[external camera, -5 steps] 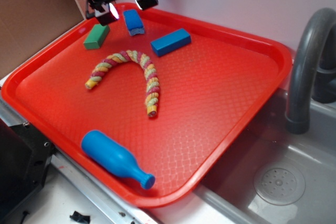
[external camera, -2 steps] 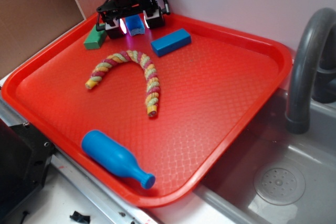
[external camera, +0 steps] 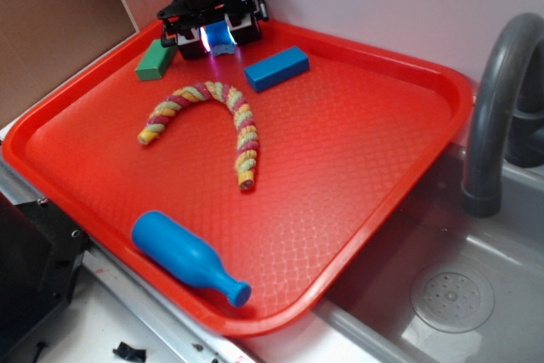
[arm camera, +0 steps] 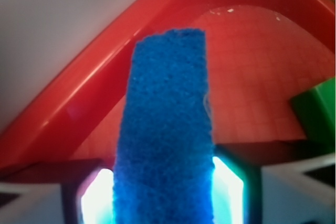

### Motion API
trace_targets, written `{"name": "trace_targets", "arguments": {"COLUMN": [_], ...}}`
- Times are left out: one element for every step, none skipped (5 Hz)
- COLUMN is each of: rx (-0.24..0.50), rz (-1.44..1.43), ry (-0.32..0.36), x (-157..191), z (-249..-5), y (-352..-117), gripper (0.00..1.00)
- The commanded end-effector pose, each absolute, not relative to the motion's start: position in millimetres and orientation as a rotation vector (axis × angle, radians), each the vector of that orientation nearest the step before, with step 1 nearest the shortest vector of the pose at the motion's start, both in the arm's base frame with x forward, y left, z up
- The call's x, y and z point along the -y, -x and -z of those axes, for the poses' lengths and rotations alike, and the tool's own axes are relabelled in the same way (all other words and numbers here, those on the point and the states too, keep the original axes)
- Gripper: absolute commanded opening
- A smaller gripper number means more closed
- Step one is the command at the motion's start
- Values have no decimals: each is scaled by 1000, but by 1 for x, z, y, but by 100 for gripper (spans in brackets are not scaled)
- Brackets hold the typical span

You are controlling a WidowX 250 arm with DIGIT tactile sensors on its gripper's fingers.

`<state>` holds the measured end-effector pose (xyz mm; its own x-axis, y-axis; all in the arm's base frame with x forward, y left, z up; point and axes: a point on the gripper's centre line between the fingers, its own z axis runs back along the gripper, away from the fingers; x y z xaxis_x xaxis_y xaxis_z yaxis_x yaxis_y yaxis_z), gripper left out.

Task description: Grab the blue sponge.

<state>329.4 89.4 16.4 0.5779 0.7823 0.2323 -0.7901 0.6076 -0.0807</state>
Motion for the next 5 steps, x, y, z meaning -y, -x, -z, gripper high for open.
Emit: {"name": "trace_targets", "arguments": {"rx": [280,201,175,193,222], "rz": [-702,-539,-444,-406,-388], "ry": [22,76,147,192,207], "x": [-71,-43,-21,-14,-12], "z": [-106,-135,-171,-197,-209], "y": [-320,-307,-282,-255,-233], "gripper": [0,0,0,0,0]}}
